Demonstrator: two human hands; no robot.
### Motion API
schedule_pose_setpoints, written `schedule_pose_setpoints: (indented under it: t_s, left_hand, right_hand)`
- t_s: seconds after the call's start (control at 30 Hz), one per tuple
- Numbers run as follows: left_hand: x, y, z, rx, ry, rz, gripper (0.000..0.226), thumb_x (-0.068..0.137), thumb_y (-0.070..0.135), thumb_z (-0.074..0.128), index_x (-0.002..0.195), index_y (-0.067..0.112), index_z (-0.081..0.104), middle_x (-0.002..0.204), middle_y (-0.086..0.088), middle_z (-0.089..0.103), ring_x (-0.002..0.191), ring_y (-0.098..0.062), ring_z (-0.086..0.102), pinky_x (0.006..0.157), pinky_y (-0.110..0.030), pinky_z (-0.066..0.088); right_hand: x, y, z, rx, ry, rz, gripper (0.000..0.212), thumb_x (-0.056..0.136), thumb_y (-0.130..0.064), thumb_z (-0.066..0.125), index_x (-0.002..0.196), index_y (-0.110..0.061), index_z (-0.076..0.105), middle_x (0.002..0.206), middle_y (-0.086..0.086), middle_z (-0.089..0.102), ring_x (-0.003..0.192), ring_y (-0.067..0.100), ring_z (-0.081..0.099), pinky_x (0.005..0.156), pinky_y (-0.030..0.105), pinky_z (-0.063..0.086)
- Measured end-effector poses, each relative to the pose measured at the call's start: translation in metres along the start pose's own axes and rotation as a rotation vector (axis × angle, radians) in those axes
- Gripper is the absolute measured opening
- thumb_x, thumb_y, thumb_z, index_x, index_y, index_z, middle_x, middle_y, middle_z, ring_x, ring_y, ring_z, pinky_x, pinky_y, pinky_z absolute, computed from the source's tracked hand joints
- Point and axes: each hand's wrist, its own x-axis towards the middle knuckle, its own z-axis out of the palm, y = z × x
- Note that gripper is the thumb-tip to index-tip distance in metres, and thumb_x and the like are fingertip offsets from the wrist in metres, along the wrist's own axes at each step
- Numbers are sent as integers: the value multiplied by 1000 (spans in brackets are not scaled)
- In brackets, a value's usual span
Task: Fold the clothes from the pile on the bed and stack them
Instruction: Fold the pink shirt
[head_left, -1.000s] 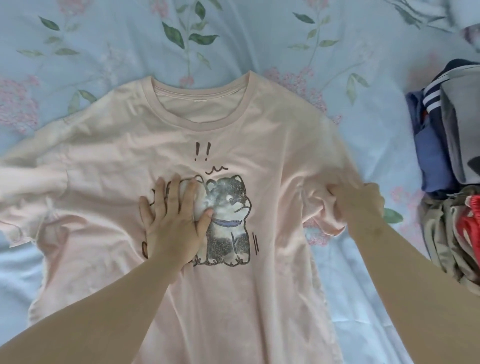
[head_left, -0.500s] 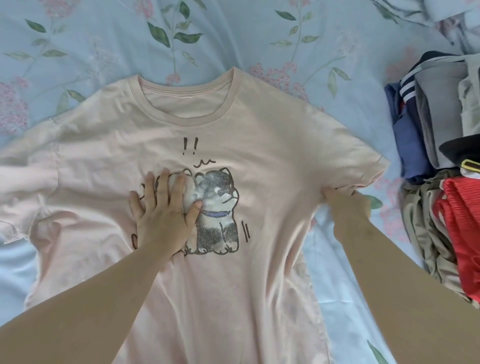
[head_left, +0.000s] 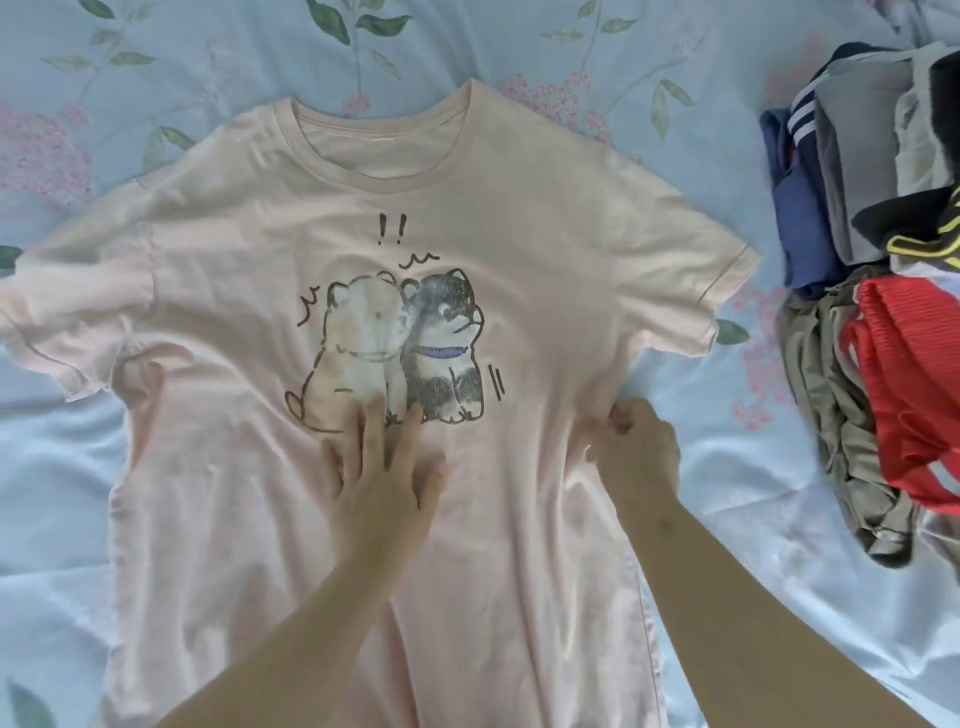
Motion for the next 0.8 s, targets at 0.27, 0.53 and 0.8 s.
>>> schedule_pose_setpoints:
  t_s: [0.27,0.53,0.8]
  left_hand:
    - [-85,-25,10,89,-63,124,56,93,54,25,142,29,33,148,-11,40,136,-29,23,110,-47,11]
    - [-135,-35,17,115,-95,215,59,89,49,32,145,29,28,146,-12,42,136,-28,26,104,-47,18]
    - [-165,-25,19,66,-165,91,66,87,57,9,149,35,0,158,-6,19,146,-29,15,111,-42,3]
  right_hand:
    - [-51,29,-6,128,1,93,39,80,-44,63,101,-19,42,95,-1,56,92,24,56,88,43,46]
    - [-102,97,-27,-47,37,92,24,87,-31,59,82,-9,52,69,2,53,72,29,51,61,33,35]
    - [-126,155,-47,-100,-113,195,24,75,-27,69,79,-8,55,70,5,54,75,29,52,62,32,39]
